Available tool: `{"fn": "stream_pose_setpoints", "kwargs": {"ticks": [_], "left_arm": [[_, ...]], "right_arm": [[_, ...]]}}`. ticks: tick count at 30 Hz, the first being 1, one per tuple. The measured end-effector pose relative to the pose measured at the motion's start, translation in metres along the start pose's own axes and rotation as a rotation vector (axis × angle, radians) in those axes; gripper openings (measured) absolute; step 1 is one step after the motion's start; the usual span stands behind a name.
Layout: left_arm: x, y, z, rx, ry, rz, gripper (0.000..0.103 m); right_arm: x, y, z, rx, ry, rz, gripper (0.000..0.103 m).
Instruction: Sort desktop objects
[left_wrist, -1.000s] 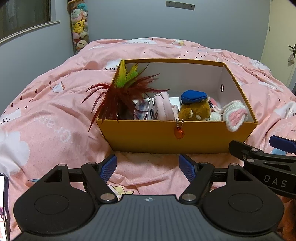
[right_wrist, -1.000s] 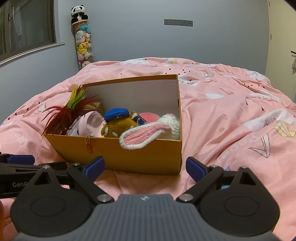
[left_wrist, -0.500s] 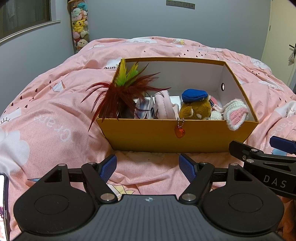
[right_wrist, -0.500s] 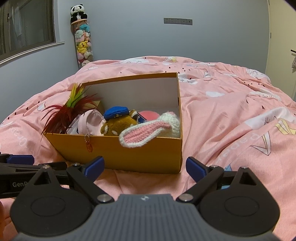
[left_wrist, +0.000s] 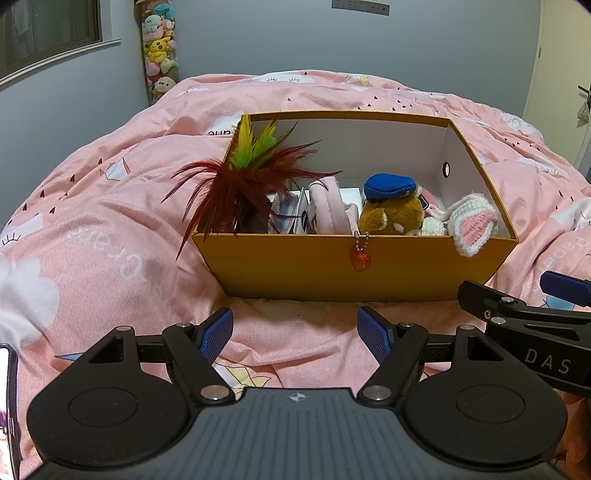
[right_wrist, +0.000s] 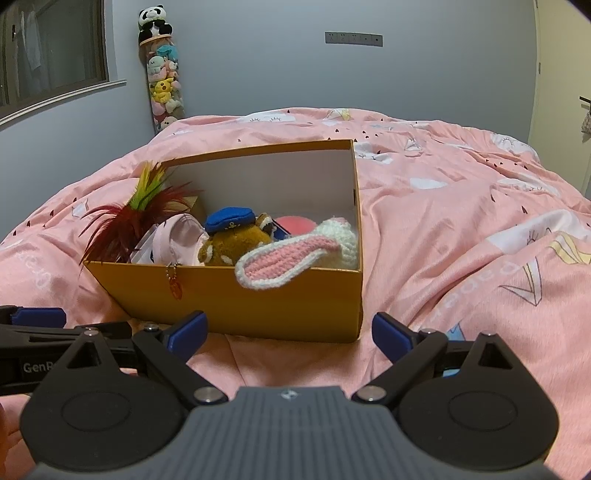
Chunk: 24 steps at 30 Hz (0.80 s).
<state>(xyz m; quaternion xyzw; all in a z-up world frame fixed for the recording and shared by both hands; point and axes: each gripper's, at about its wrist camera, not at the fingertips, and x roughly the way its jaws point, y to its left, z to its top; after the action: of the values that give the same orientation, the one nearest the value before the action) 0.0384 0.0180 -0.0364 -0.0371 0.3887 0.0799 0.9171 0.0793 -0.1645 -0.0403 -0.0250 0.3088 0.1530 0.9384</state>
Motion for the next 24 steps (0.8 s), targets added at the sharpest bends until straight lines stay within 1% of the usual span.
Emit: {"fn": "stream_pose_setpoints", "kwargs": {"ticks": [24], "left_arm": [[-0.0006, -0.0002, 0.0009, 0.003, -0.001, 0.005, 0.087]], "right_arm": [[0.0003, 0.0002, -0.0001, 0.000, 0.004, -0.004, 0.096]]}}
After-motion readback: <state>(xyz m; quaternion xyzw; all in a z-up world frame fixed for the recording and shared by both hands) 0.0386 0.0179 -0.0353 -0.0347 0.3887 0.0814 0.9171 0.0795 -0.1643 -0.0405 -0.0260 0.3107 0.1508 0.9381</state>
